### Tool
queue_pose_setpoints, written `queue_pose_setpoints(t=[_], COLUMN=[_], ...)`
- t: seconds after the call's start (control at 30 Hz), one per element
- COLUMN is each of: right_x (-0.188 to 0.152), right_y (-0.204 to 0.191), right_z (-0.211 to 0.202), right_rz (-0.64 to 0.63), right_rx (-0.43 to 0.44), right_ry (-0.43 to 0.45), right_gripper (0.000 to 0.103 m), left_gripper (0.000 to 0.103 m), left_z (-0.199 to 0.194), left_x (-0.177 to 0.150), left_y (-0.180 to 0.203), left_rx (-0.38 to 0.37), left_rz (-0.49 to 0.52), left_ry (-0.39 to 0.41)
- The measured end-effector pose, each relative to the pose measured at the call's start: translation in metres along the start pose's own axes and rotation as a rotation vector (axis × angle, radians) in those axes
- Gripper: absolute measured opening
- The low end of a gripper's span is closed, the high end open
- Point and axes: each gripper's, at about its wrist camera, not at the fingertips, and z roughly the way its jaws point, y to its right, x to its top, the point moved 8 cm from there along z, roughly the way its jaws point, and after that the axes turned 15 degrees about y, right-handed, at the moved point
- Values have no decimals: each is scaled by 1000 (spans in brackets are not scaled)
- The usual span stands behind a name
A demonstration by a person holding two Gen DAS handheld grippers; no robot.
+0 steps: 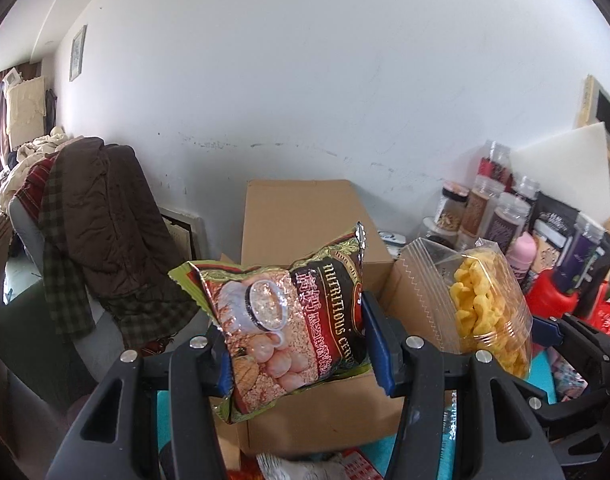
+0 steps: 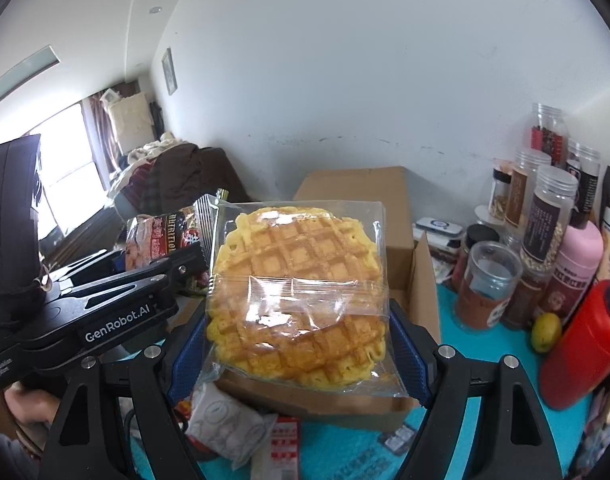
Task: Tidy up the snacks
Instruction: 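Carry the cookie bag and waffle into the cardboard box and open both grippers, then withdraw both grippers from the box toward the blue tube and lollipop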
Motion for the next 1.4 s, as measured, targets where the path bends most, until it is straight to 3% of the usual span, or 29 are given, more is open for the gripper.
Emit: queue_pose_setpoints(t=[0.23, 0.63, 0.77, 0.97, 1.4], right_x=[-23, -58, -64, -67, -54], right_y=[12, 25, 28, 35, 29], right_z=[34, 58, 59, 59, 39], right_rz=[21, 51, 24, 35, 7], right_rx=[-6, -25, -58, -84, -111], right_ry=[-74, -188, -203, -227, -205], right_gripper=[81, 81, 83, 85, 88], left_gripper=[52, 52, 52, 52, 52], left_z=[35, 68, 71, 73, 43], left_x=[-25, -66, -72, -80, -53], left_y=[-1, -3, -7, -14, -13], left_rx=[12, 25, 84, 117, 124], left_rz=[41, 62, 107, 97, 89], left_ry=[-94, -239, -262, -320, -262])
